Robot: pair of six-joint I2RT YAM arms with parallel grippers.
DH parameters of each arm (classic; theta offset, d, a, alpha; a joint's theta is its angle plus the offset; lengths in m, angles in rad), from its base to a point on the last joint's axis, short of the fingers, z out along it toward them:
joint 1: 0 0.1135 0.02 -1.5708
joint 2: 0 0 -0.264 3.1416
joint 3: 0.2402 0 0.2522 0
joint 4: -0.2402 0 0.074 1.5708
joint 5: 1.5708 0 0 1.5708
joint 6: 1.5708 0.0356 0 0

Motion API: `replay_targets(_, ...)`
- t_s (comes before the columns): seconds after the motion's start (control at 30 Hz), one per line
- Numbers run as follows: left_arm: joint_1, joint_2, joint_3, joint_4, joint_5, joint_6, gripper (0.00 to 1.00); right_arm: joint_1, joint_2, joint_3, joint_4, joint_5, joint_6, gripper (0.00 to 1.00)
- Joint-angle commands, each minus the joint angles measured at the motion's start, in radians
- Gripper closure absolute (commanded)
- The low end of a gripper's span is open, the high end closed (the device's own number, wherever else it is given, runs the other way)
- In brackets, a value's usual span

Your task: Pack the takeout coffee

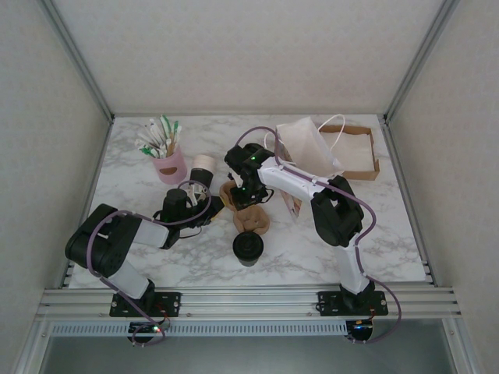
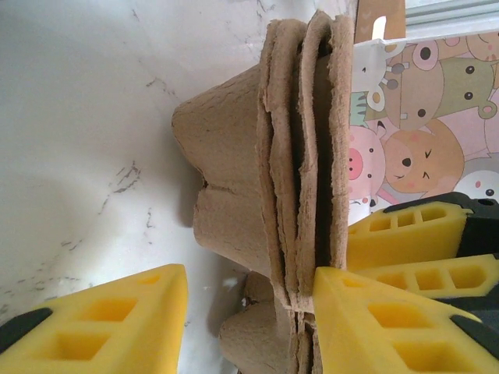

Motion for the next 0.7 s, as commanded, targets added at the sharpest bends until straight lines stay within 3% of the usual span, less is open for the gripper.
replay_targets(0.0, -0.003, 0.024, -0.010, 0.000, 0.003, 0.013, 0.54, 0.003, -0.063, -0.008, 0.017, -0.062, 0.004, 0.72)
replay_targets(0.67, -0.003, -0.001, 0.000, -0.048, -0.017, 0.035, 0.54, -0.006, -0.097, -0.012, 0.025, -0.052, 0.012, 0.72)
